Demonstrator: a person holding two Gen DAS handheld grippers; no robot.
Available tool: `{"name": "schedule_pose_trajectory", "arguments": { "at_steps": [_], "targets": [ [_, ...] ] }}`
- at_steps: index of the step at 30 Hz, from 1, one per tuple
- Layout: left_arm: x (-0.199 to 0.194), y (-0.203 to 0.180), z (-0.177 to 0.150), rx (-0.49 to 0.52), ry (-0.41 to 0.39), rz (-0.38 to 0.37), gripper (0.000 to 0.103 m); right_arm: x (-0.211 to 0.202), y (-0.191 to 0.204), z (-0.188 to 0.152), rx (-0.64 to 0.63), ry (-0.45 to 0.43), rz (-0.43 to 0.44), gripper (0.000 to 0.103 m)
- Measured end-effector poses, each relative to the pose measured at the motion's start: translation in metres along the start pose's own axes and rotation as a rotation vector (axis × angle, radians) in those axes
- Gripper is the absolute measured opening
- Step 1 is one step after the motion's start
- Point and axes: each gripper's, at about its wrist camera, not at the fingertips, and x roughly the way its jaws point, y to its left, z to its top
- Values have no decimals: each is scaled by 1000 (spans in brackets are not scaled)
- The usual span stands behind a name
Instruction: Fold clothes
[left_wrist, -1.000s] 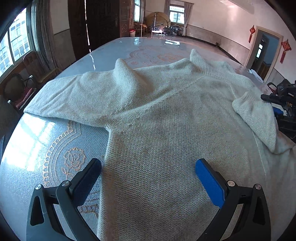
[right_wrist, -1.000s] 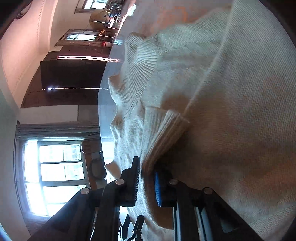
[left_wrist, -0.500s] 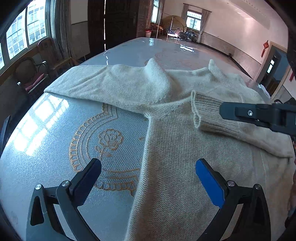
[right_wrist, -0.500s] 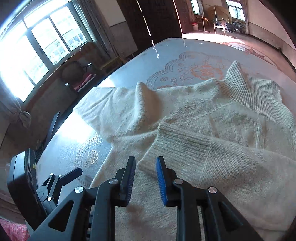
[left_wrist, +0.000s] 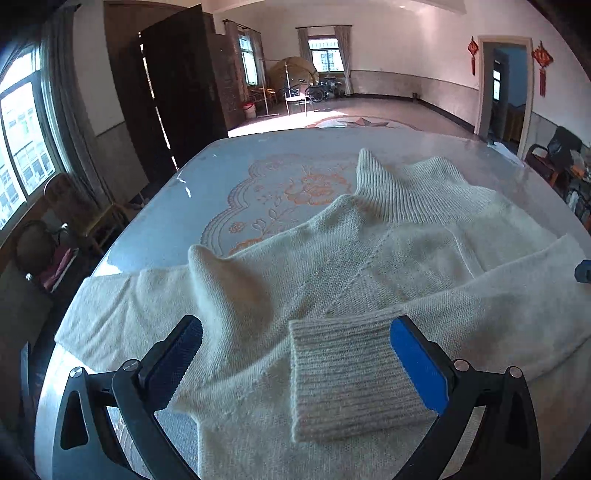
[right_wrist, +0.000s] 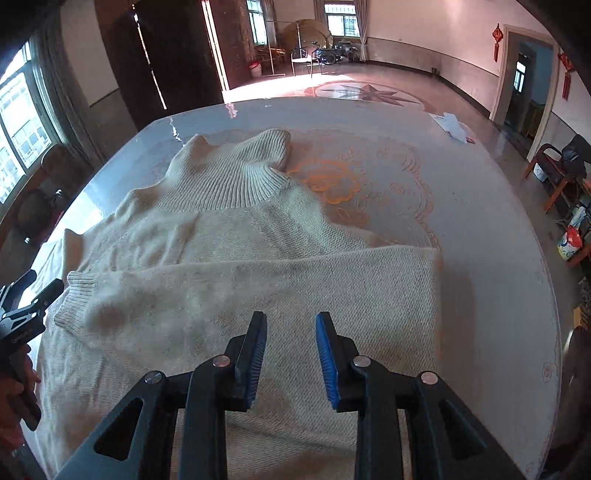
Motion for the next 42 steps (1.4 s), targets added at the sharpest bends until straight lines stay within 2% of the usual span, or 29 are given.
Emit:
{"name": "schedule_pose_trajectory", "arguments": {
  "at_steps": [3, 4, 5, 7, 9, 11, 13, 24, 29, 30, 33, 36, 39, 41, 42],
  "targets": [
    [19, -21, 4, 103, 23, 18, 103, 23, -19, -4, -40, 61, -104, 27],
    [23, -24, 3, 118, 28, 28, 103, 21, -31, -6, -21, 49, -109, 27],
    [27, -26, 1, 123, 33, 31, 103, 16, -45, -9, 8, 26, -100, 27],
    [33, -26, -3, 108, 33, 10, 103, 13, -68, -14, 67, 19, -145, 27],
    [35, -23, -1, 91, 41, -8, 103, 7, -81, -12, 104, 4, -138, 27],
    [38, -20, 0, 72, 51, -27, 103, -1, -80, -1, 106, -22, -153, 26],
    [40, -17, 0, 54, 59, -43, 103, -1, -75, 11, 93, -33, -150, 29],
    [51, -11, -1, 10, 84, -90, 103, 74, -12, 78, -104, 46, 35, 27],
    [52, -9, -2, 4, 88, -97, 103, 68, -60, 84, -11, 37, -72, 24],
    [52, -8, -2, 0, 90, -100, 103, 61, -69, 83, 17, 18, -69, 29],
    [54, -5, -2, -14, 97, -113, 103, 24, -85, 71, 94, -85, -18, 29],
    [56, -4, -1, -25, 103, -121, 103, 0, -75, 49, 62, -107, 46, 29],
    [55, -4, -1, -36, 107, -129, 103, 3, -52, 21, -35, -49, 66, 29],
    [55, -4, -1, -37, 108, -130, 103, 17, -38, 3, -117, 1, -9, 29],
    [55, -3, -1, -37, 108, -130, 103, 19, -42, -2, -116, -13, -27, 29]
  ]
}}
